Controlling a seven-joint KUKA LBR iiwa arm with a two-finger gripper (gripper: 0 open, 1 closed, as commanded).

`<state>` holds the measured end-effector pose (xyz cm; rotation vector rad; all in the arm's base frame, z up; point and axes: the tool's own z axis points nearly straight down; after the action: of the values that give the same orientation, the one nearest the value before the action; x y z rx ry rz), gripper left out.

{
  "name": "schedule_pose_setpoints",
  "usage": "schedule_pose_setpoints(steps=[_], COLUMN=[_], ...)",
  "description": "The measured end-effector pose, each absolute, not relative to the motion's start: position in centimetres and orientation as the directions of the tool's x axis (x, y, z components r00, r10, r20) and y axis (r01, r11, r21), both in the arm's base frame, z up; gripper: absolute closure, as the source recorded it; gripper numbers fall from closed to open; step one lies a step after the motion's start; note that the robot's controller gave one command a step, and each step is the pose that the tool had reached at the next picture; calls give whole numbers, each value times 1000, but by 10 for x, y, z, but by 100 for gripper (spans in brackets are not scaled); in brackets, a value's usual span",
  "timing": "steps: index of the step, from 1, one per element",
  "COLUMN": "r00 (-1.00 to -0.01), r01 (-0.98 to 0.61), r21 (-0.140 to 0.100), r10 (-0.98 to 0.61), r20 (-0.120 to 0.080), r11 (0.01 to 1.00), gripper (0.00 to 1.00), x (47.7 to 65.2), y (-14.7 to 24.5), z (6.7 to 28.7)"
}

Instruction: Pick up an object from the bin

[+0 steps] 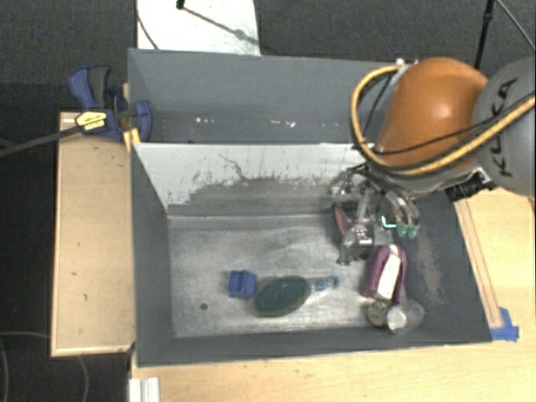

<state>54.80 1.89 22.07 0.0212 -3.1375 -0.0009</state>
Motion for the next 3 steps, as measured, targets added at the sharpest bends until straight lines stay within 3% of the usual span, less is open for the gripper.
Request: schedule_pose_setpoints(steps=[1,2,3], r00=[-972,-987,-988], r01=[-236,-160,-156], r21=[2,2,1], r10=[-236,-160,-156], r20=[5,2,-1], r11=[972,987,988], gripper=[0,0,100], x=[515,497,498], y=[50,90,88], z=[99,77,78])
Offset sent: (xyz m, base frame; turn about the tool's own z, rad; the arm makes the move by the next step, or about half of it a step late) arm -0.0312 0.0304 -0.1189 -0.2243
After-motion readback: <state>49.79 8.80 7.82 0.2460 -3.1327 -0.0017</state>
